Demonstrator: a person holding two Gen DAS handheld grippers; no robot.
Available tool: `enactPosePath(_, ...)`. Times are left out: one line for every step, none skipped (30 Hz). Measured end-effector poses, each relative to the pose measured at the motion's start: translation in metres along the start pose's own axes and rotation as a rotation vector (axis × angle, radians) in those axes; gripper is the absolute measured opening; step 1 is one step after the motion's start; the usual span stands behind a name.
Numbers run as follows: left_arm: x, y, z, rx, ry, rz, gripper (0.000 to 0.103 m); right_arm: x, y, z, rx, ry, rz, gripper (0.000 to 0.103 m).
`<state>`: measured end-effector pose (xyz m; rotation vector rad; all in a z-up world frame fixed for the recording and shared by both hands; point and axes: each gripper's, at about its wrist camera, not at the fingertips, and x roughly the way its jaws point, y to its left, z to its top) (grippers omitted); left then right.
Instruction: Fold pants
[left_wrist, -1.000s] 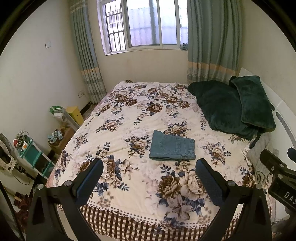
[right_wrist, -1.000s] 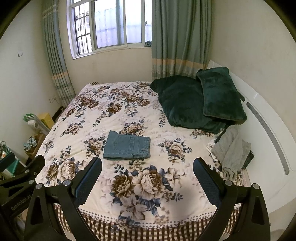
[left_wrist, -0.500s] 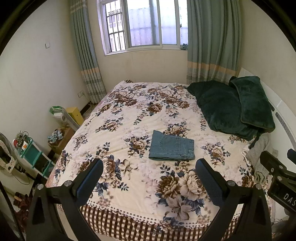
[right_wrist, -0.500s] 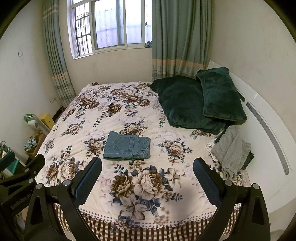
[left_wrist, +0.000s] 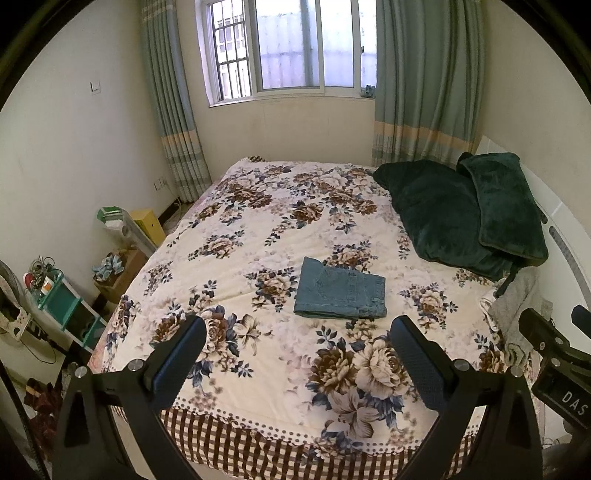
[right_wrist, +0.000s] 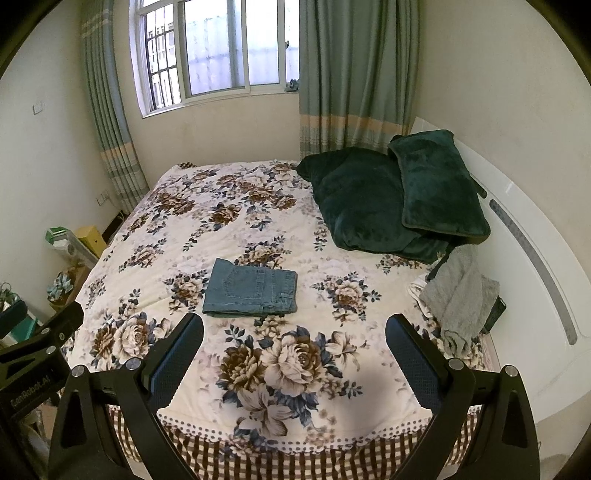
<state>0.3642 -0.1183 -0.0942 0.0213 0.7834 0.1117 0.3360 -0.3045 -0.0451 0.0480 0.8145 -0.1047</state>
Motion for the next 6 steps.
enactPosePath(-0.0003, -0.0005, 0.0003, 0.001, -0.001, 0.004, 0.102, -0.0001, 0.0001, -0.0004, -0.001, -0.001, -0.002, 0.101)
enactPosePath(-0.0006, 0.0, -0.0007, 0.0, -0.003, 0.006, 0.102, 0.0003, 0.0005, 0.0001, -0.002, -0.001, -0.004, 0.101)
enactPosePath(-0.0008, 0.0003, -0.0005, -0.002, -0.005, 0.006, 0.102, 0.0005, -0.0017, -0.0014, 0.001, -0.001, -0.003, 0.101)
enactPosePath(-0.001, 0.0008, 0.0001, -0.003, -0.007, 0.005, 0.102, 0.0018, -0.0007, 0.0006, 0.002, 0.001, -0.001, 0.101)
enactPosePath(-0.0012, 0.0007, 0.0009, -0.001, -0.007, -0.001, 0.102, 0.0017, 0.0001, 0.0005, 0.001, -0.001, -0.003, 0.101)
enactPosePath(-0.0014, 0.0004, 0.0009, 0.003, -0.008, -0.005, 0.102, -0.0002, -0.0027, -0.0039, 0.003, -0.003, -0.004, 0.101)
